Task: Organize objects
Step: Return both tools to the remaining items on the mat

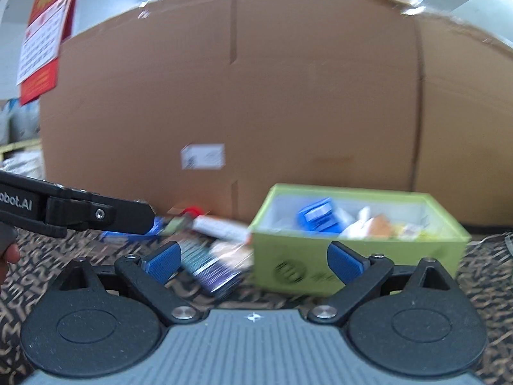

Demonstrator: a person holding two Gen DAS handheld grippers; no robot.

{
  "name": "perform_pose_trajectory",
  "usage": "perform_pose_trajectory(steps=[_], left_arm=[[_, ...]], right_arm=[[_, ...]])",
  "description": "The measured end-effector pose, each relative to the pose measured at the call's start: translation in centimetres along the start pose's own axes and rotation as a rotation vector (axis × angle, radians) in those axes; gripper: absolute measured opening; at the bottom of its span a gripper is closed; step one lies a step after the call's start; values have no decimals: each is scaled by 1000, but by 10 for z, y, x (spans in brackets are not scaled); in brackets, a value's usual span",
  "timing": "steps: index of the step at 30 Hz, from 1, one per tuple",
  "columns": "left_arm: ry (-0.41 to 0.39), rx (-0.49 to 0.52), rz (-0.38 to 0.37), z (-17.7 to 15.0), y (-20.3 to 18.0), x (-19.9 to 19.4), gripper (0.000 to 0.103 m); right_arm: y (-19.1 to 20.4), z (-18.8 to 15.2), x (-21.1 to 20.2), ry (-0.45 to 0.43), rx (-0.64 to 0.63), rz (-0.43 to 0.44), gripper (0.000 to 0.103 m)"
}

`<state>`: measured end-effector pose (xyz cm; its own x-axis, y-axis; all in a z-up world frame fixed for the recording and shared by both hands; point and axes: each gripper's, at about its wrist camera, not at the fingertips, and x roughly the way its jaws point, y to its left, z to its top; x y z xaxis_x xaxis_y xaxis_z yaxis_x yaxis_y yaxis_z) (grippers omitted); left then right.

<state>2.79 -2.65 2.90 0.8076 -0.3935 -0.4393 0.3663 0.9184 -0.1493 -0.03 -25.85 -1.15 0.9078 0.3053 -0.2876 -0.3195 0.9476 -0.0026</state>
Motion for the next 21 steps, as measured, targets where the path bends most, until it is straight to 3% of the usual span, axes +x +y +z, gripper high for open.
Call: perform_pose_trajectory(steps=[5, 15, 21], left_arm=[[42, -66, 101, -26, 43, -2, 103], [76, -249, 162, -37, 128, -4, 103], [84, -207, 175, -30, 147, 10, 103]], right_arm=[[28, -16, 25, 80, -38, 62, 101], [45, -26, 90, 165, -94, 75, 96], [47, -18, 116, 176, -115, 75, 91]])
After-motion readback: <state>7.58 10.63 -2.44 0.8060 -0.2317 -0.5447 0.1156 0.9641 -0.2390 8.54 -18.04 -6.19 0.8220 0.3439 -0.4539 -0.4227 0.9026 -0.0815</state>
